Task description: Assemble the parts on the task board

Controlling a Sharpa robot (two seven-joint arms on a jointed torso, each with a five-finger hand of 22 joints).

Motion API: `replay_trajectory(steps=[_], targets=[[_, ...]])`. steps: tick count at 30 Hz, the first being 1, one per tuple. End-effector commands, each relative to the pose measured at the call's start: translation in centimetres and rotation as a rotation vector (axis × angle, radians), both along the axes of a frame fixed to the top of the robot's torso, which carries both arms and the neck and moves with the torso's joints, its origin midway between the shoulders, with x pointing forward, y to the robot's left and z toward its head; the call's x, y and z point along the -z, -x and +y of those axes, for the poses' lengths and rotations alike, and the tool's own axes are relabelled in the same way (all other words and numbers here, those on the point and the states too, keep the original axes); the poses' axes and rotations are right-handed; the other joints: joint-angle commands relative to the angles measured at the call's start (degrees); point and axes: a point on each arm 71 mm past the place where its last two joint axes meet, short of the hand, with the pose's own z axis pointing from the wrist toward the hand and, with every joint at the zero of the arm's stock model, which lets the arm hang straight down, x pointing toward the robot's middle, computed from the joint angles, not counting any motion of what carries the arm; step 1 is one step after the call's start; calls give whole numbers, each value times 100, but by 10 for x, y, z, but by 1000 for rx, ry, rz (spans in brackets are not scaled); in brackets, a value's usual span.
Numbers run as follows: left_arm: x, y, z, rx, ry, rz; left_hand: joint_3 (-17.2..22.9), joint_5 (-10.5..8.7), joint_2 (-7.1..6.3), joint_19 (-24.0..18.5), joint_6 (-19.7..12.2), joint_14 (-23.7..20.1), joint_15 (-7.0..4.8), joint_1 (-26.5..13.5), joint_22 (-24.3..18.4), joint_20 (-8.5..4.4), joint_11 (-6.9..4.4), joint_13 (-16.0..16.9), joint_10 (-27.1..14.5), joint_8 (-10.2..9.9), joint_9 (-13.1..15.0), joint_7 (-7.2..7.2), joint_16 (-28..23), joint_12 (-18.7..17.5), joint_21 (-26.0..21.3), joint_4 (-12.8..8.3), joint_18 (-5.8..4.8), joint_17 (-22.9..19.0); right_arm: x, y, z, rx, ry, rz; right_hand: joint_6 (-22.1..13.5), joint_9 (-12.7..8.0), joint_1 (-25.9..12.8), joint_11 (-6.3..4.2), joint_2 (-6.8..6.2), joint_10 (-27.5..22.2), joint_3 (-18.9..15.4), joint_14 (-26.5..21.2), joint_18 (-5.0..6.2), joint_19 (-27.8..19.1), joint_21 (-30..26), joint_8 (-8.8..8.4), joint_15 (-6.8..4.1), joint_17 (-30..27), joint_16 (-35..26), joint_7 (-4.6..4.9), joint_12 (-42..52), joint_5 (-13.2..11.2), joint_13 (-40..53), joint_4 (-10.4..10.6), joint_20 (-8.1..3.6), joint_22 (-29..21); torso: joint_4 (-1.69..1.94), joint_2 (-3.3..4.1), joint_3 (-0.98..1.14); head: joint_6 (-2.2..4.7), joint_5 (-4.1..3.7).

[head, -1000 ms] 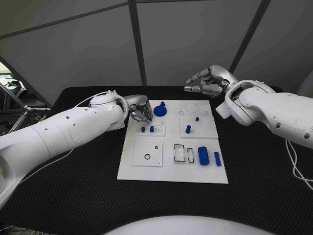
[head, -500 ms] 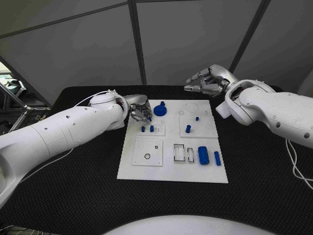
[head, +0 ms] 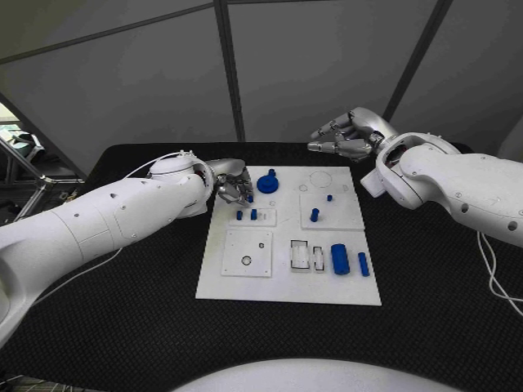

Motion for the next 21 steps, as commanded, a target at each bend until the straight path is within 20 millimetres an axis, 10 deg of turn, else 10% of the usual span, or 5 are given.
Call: replay_trajectory(steps=[1,13,17,21], targets=[[-1,-1,1,-9,-5,-4,2,-42,-60,23,-142,-6,38,-45,-24,23,1,-4,-54,-25,-50,-7,31,-36,-41,60,18,-24,-2,0,1,-8,-3,-5,55,6,-5,-26,32,-2,-29,254,73,341,-38,-19,-47,-1,-30,-4,8,39,-1,-20,-38,1081,-4,-1,2,4,8],[-2,-2,10,-27,0,-24,7,-46,-114,47,-293,-14,40,-55,-63,29,8,-2,-89,-18,-117,-7,31,-65,-88,77,20,-64,0,-2,-5,8,15,1,52,6,12,-27,33,-109,-28,243,90,303,-83,-21,-46,-46,-59,-5,-152,40,-178,-41,-39,1019,1,0,-2,18,4],[-12,-2,19,-54,77,-51,-111,-428,-143,-127,-298,-310,157,-208,-272,115,92,14,-300,10,-169,-152,-260,-134,-403,274,3,-267,-1,-2,-11,25,78,-33,148,24,325,-54,192,-1874,244,53,150,168,-258,-5,-61,-668,-515,14,-2943,53,-2853,-234,-62,794,0,-7,0,32,3],[-26,-1,32,-98,203,-60,-266,-498,-154,-185,-280,-429,185,-229,-511,197,128,63,-367,13,-201,-195,-488,-88,-706,451,6,-447,0,-1,-16,19,146,-39,336,43,481,18,108,-2119,719,32,173,122,-344,5,-23,-894,-727,17,-4266,39,-3899,-374,-51,696,-2,-14,9,69,-43]])
